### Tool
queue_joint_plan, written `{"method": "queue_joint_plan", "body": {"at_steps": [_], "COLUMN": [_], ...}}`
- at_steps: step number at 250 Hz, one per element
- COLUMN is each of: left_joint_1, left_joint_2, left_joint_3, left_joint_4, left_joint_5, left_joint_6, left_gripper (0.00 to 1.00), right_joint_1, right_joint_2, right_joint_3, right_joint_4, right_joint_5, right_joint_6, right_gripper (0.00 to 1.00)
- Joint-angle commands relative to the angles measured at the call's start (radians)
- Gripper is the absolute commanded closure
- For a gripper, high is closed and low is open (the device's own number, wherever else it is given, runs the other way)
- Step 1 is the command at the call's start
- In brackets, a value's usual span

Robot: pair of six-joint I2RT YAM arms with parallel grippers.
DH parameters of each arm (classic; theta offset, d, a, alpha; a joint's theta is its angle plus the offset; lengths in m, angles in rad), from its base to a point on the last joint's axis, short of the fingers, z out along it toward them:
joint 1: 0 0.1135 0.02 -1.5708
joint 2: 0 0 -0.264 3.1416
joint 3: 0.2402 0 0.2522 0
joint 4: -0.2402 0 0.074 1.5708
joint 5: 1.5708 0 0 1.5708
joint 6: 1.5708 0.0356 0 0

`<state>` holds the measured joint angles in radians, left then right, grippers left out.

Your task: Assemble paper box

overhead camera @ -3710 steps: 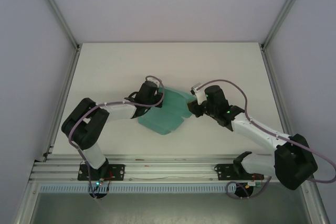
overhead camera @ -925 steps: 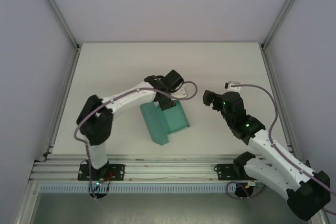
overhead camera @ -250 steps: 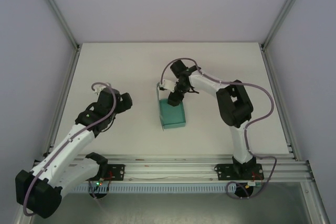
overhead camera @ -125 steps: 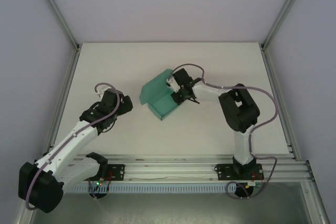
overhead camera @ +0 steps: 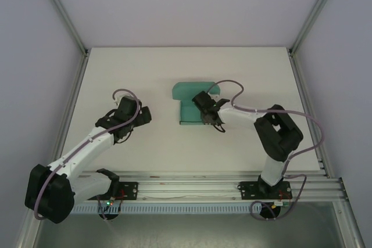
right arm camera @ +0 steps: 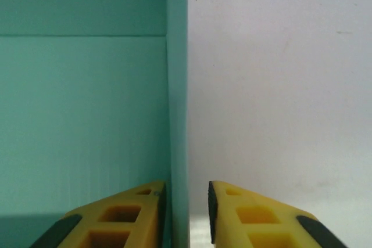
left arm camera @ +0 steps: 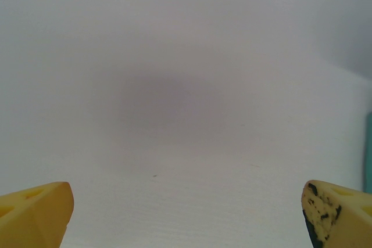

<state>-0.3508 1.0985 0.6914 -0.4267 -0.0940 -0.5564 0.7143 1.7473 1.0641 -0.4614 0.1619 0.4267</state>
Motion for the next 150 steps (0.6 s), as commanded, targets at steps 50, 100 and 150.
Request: {"method": "queue_joint_plan", "body": {"at_steps": [50, 100, 150], "left_joint_1": [0.001, -0.014, -0.010], "left_joint_2": [0.074, 0.215, 0.440], "left_joint_3": [0.049, 0.231, 0.468], "left_joint_4": [0.254, 0.226, 0.095], "left_joint_5": [0.320, 0.433, 0.538], "left_joint_6": [0.285, 0.527, 0.719], "left_gripper": [0.00, 0.00, 0.00], "right_joint_1": [-0.007, -0.089, -0.255], "right_joint_2": [-0.191, -0.329, -0.268], "right_joint_3": [0.005, -0.003, 0.119], "right_joint_4": [-0.037, 0.063, -0.002], "right_joint_5": [0.113, -0.122, -0.478], "right_joint_6": [-0.115, -0.579, -0.896], "right_gripper": [0.26, 0.00, 0.00]}}
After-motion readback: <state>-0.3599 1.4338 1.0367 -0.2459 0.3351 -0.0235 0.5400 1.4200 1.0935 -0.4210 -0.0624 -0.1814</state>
